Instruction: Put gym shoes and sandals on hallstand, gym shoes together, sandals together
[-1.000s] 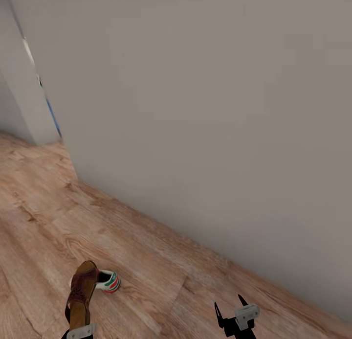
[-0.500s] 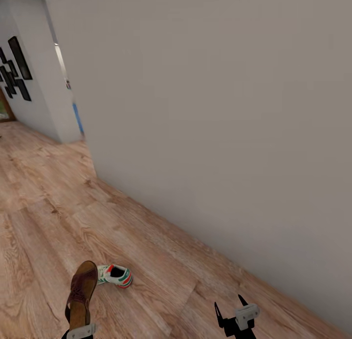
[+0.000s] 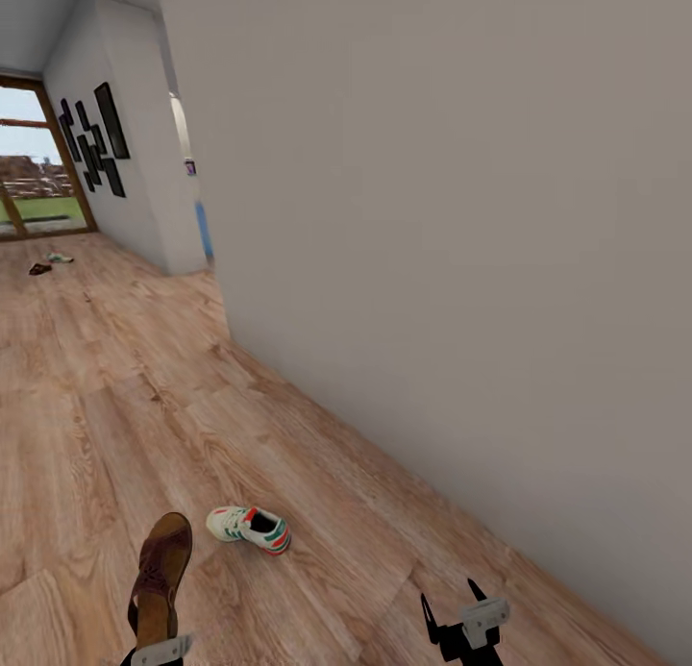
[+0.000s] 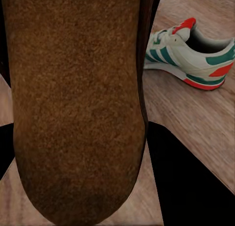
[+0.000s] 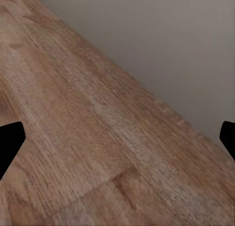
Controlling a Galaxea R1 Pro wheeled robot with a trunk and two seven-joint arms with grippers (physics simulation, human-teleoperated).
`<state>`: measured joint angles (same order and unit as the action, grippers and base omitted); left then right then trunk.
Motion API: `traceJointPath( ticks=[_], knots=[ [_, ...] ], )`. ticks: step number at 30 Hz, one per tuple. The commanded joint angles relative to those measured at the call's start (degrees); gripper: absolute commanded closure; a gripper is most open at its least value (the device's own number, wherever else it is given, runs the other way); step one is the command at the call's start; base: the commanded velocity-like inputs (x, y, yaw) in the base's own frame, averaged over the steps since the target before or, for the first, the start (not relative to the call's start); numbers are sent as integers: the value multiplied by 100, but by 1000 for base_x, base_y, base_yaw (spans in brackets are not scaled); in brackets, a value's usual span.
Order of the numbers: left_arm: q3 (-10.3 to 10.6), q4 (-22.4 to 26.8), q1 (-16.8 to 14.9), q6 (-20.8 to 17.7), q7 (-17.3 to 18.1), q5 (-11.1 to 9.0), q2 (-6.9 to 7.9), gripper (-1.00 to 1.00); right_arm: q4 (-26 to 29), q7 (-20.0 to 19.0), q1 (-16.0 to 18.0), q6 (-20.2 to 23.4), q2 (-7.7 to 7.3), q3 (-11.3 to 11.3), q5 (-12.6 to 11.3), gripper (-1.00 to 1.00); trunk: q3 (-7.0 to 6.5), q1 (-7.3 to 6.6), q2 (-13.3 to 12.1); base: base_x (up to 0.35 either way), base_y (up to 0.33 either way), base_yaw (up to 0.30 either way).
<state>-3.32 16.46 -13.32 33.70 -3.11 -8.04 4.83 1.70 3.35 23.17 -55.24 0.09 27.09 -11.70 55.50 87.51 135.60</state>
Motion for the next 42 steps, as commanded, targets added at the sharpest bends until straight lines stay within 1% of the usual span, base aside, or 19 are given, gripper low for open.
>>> traceJointPath(
  ticks=[1,25,27,29,31,36,42],
  knots=[
    [6,-5,-4,13,-5,-13,0,100,-3,35,3,-14,4,51,-25,-100,6,-1,2,0,0,279],
    [-2,-8,-3,34,-5,-21,2,100,-3,35,2,-13,8,51,-25,-100,55,-1,2,0,0,279],
    [-2,-9,0,137,-9,-25,5,100,-3,35,1,-13,8,51,-25,-100,59,-1,2,0,0,279],
    [-2,-8,38,358,-17,-28,7,100,-3,36,-1,-13,8,51,-25,-100,64,-1,2,0,0,279],
    [-2,24,241,794,-23,-24,3,100,-3,35,2,-13,8,51,-25,-100,68,-1,2,0,0,279],
    [-2,21,321,965,-35,-22,5,100,-3,36,-1,-13,8,51,-25,-100,79,-1,2,0,0,279],
    [-2,16,337,994,-39,-22,0,100,-3,36,0,-13,8,51,-25,-100,92,-1,2,0,0,279]
  ],
)
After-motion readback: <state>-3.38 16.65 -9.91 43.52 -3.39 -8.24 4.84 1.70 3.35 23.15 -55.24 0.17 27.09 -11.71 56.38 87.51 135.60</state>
